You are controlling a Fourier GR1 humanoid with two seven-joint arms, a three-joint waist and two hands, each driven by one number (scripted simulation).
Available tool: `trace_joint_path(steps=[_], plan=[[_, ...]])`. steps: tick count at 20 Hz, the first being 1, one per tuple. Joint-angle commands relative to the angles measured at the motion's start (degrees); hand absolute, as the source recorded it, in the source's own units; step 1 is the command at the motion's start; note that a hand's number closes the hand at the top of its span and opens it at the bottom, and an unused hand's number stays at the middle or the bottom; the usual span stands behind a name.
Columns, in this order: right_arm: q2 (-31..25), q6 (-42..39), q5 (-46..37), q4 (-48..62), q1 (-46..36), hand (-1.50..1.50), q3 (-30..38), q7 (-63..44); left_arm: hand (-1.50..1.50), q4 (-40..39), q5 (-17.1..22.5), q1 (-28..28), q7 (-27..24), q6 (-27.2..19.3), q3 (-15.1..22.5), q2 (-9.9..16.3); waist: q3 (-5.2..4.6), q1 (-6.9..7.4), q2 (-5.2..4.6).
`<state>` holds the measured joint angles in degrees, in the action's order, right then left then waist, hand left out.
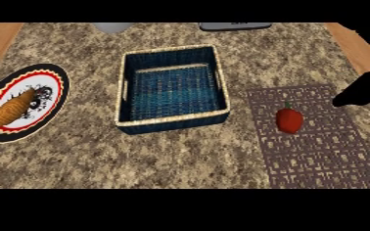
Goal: Pick the bell pepper from the placemat and place it in the basket
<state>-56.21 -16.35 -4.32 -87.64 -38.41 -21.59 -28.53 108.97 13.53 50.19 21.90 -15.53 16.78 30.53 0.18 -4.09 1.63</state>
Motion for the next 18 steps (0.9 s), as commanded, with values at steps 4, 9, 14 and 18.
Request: trace_joint_path(steps=[4, 9, 14, 18], plan=[[-5.9, -15.6, 8.2, -1.2, -3.7, -1.5, -0.2, -6.9, 0.0, 0.8, 2.1, -14.8, -3.9, 0.7, -4.5, -3.0, -0.98, -1.25, -0.68], [-6.7, -19.1, 11.2, -2.4, -4.2, -1.5, -0.1, -10.0, 0.0, -2.6, 1.9, -17.0, -4.5, 1.5, -4.9, -3.5, -0.79, -0.87, -0.94], [-6.9, -19.5, 14.1, -3.1, -4.9, -1.5, 1.8, -12.1, 0.0, -4.9, 2.4, -18.6, -5.5, 3.0, -5.6, -4.2, -0.73, -0.91, -0.83], [-5.4, -18.7, 15.6, -4.0, -3.8, -1.5, 2.1, -12.7, 0.0, -6.1, 1.7, -21.0, -4.9, 3.2, -6.6, -4.2, -0.56, -0.98, -1.1]])
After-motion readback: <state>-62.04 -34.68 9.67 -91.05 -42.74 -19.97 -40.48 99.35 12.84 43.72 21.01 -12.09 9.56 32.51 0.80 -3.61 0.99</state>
